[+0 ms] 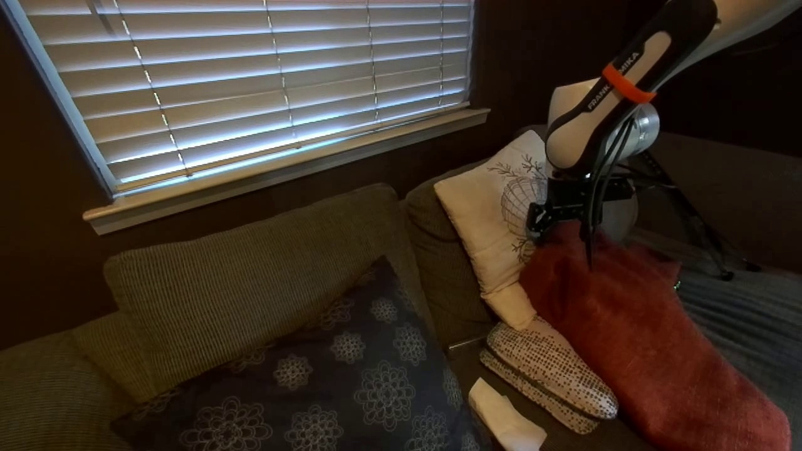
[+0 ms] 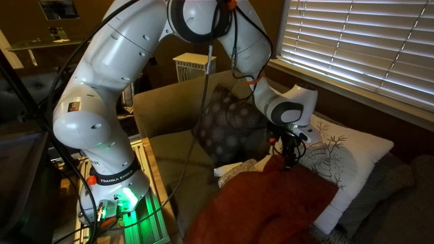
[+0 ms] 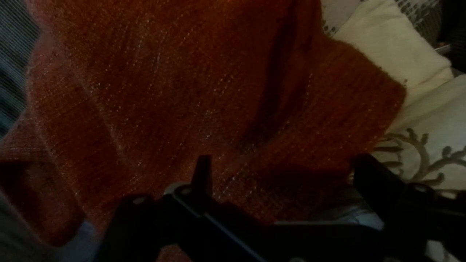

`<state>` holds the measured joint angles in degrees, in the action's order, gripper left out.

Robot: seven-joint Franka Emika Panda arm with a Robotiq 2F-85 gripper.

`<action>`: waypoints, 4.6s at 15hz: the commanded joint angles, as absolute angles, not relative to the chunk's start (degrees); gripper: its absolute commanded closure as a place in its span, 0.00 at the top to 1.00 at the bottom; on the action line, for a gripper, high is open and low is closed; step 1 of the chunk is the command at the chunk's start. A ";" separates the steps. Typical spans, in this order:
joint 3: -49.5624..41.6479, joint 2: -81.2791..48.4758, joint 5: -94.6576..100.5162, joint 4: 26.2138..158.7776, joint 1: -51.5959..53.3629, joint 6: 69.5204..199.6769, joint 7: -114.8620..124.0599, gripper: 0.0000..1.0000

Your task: Uncover the remote, then move it

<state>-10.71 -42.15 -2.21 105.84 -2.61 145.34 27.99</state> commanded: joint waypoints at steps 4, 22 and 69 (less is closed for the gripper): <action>-12.26 -48.28 -3.53 98.43 -0.98 141.28 31.42 1.00; -15.20 -46.00 5.34 99.52 -0.42 126.14 23.18 0.02; -23.51 -59.03 31.65 88.25 -8.84 125.58 12.96 0.46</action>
<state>-24.41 -61.13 31.28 86.54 -7.73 120.05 13.23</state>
